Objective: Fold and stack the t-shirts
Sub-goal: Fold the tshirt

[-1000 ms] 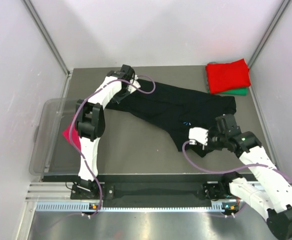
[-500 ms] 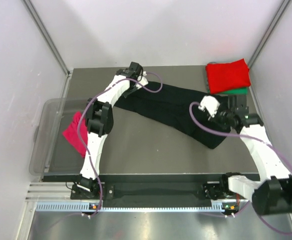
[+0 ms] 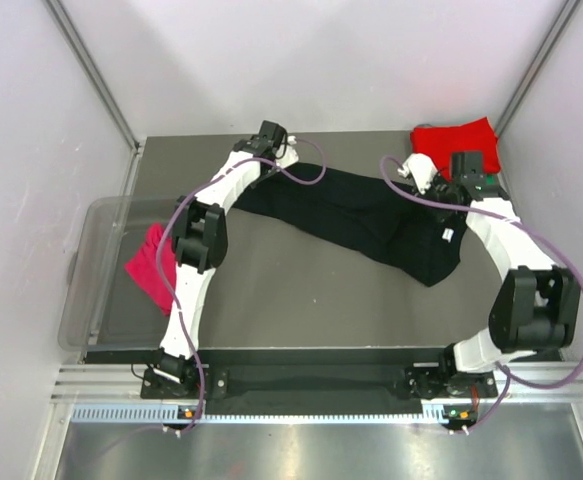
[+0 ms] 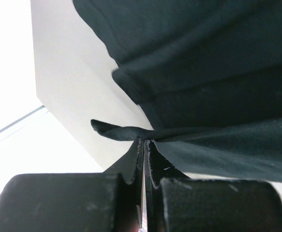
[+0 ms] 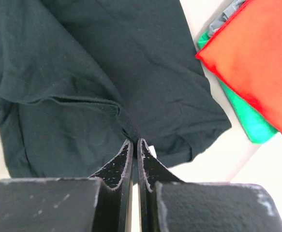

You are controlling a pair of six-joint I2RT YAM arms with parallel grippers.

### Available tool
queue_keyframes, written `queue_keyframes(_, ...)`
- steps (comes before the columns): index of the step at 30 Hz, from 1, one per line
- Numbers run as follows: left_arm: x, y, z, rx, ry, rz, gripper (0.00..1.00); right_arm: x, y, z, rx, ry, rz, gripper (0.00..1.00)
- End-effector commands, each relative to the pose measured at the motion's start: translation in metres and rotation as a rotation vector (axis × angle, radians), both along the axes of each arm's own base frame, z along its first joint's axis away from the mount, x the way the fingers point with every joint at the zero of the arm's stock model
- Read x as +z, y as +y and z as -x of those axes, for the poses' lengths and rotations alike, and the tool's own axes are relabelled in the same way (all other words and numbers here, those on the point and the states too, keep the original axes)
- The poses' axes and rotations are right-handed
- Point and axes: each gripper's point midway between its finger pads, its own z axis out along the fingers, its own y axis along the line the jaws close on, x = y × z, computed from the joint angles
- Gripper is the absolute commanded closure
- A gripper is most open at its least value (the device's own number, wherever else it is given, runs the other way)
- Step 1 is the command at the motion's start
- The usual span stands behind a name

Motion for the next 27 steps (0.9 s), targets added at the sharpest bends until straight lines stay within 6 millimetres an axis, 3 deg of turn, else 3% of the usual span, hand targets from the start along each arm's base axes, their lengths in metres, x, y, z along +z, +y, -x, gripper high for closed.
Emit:
queue_keyframes(1, 0.016, -0.002, -0.026, -0.006, -0.110, -0.018, 1.00, 0.025, -0.002, -0.034, -0.037, -0.098, -0.032, 1.00)
queue_keyframes(13, 0.009, -0.004, -0.040, -0.017, -0.146, -0.037, 1.00, 0.007, -0.004, -0.079, -0.084, -0.073, -0.051, 1.00)
queue_keyframes(19, 0.008, -0.004, -0.045, -0.019, -0.165, -0.041, 1.00, -0.003, -0.003, -0.082, -0.092, -0.058, -0.055, 1.00)
queue_keyframes(20, 0.008, -0.004, -0.045, -0.018, -0.166, -0.044, 1.00, -0.004, -0.016, -0.082, -0.120, -0.057, -0.054, 1.00)
queue_keyframes(27, 0.007, -0.004, -0.047, -0.009, -0.178, -0.048, 1.00, -0.013, -0.023, -0.084, -0.146, -0.043, -0.046, 1.00)
